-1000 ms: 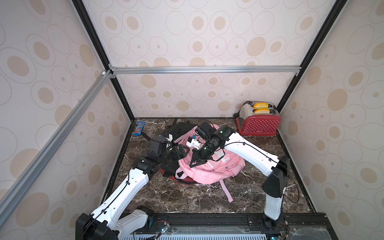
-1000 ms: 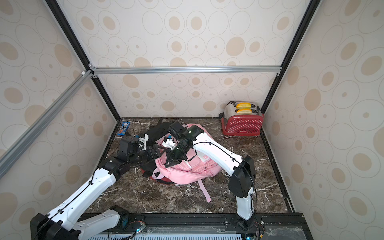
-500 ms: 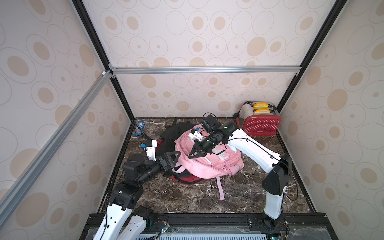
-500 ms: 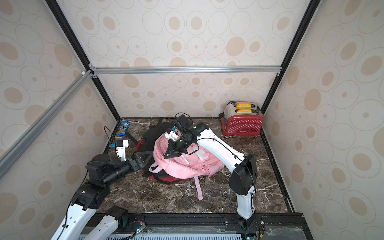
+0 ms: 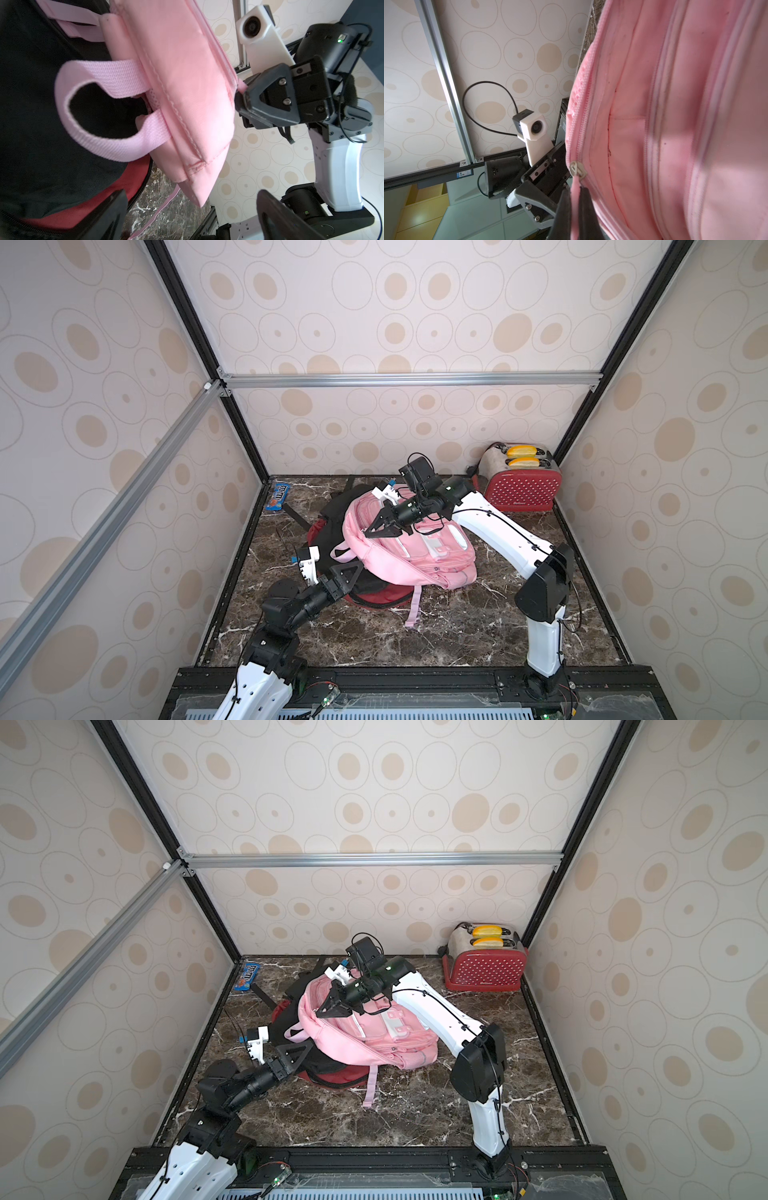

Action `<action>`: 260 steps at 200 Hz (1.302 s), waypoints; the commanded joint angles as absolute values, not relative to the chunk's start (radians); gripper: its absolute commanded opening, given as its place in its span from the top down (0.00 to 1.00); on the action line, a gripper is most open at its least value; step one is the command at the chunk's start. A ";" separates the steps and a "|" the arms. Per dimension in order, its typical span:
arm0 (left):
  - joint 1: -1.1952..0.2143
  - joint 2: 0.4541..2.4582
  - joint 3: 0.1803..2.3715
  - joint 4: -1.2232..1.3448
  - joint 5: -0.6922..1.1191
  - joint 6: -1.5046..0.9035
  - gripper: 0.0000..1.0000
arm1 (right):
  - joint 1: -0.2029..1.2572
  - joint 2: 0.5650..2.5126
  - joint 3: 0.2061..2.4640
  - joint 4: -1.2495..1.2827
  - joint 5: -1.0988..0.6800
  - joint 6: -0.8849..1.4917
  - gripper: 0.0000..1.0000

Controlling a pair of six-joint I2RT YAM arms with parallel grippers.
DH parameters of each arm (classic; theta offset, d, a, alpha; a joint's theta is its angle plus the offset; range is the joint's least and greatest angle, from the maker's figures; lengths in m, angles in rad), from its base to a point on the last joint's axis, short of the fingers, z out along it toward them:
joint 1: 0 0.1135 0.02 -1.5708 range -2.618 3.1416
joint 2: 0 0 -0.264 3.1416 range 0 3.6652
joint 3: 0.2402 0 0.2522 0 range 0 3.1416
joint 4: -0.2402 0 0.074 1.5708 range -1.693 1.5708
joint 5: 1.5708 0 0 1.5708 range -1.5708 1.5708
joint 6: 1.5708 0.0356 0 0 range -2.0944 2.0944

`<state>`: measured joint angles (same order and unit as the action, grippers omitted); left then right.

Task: Zip up the backpack
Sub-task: Zip the zipper on the backpack.

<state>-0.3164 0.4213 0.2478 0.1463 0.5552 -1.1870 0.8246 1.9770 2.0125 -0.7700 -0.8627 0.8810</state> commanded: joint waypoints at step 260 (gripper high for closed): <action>-0.402 0.940 0.259 0.731 0.524 -0.992 0.69 | 0.871 1.825 1.733 -0.469 -0.937 1.043 1.00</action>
<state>-0.4015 0.9382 0.2306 0.6594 0.5114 -0.9836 0.8551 1.8778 1.7306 -0.5274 -0.8913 1.0370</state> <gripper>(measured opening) 0.398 0.063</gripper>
